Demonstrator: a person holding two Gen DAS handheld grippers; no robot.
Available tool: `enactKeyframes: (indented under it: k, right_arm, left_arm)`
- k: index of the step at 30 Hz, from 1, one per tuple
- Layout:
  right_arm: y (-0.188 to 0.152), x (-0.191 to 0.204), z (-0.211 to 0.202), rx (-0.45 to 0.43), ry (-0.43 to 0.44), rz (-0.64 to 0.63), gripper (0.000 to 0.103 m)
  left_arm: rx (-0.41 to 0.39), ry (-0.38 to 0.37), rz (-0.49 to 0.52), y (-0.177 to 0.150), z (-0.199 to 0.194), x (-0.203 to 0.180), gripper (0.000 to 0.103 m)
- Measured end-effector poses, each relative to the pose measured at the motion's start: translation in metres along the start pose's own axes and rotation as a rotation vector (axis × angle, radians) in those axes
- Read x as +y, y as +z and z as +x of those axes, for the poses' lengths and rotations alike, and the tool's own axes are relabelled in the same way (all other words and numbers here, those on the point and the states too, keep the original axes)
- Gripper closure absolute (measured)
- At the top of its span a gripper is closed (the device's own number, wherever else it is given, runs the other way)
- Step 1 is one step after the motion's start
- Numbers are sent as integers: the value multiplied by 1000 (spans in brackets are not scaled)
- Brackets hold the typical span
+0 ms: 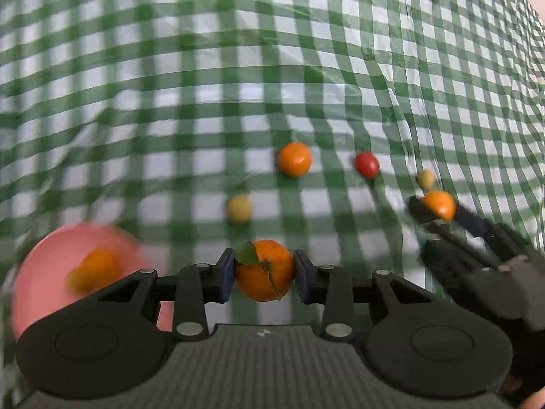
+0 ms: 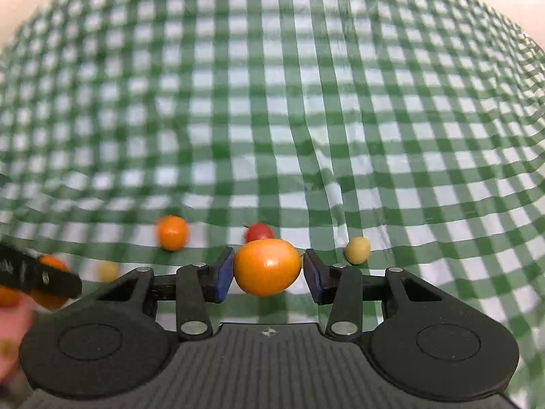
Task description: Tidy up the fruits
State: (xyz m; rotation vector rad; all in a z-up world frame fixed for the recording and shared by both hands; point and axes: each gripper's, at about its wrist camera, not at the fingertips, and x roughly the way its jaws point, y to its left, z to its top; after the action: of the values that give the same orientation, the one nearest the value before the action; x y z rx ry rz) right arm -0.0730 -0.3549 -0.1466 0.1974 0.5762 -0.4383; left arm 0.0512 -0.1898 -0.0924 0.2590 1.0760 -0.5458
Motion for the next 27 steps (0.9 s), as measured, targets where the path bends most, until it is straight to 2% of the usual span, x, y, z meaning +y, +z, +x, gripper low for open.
enactKeyframes:
  k: [4,6,8,9,10,11,12,13,14,16,17,20,23,25,26,27]
  right_arm:
    - [-16,22,-75,12,115,-24,60]
    - [-29,35,-107,34,173,-35,80]
    - [-41,53,-133,30,211,-68,87]
    - [-50,67,-145,-7,203,-121,100]
    - [-60,84,-147,-70,183,-208,103]
    - [-68,101,-137,-112,160,-313,103]
    - [-78,113,-106,-98,119,-390,103]
    - [-85,116,-77,-60,99,-404,103]
    - [-91,114,-49,3,84,-377,103]
    - [-96,98,-10,158,96,-240,103]
    - [-100,90,-5,168,88,-197,103]
    - [-105,81,-3,129,110,-221,103]
    - [-100,72,2,127,120,-145,103]
    - [-95,71,-20,153,165,-80,99]
    - [-93,73,-41,171,245,-71,95]
    - [-91,84,-58,209,373,-106,69]
  left_arm:
    - [-13,51,-16,-46,-52,21,63]
    - [-28,74,-25,-71,-78,33,63]
    - [-38,92,-40,-96,-99,41,63]
    - [-41,97,-49,-106,-108,45,63]
    - [-45,106,-67,-117,-113,50,63]
    - [-43,119,-93,-127,-114,54,63]
    - [-38,121,-106,-133,-111,56,63]
    - [-36,127,-117,-138,-105,59,63]
    - [-29,150,-135,-142,-100,62,63]
    - [-9,132,-167,-151,-97,72,63]
    - [-4,131,-187,-155,-100,80,63]
    - [-7,146,-202,-159,-99,89,63]
    - [-3,140,-221,-157,-93,94,63]
    - [11,133,-230,-158,-92,98,63]
    - [15,132,-231,-158,-94,101,63]
    - [13,132,-236,-158,-94,104,63]
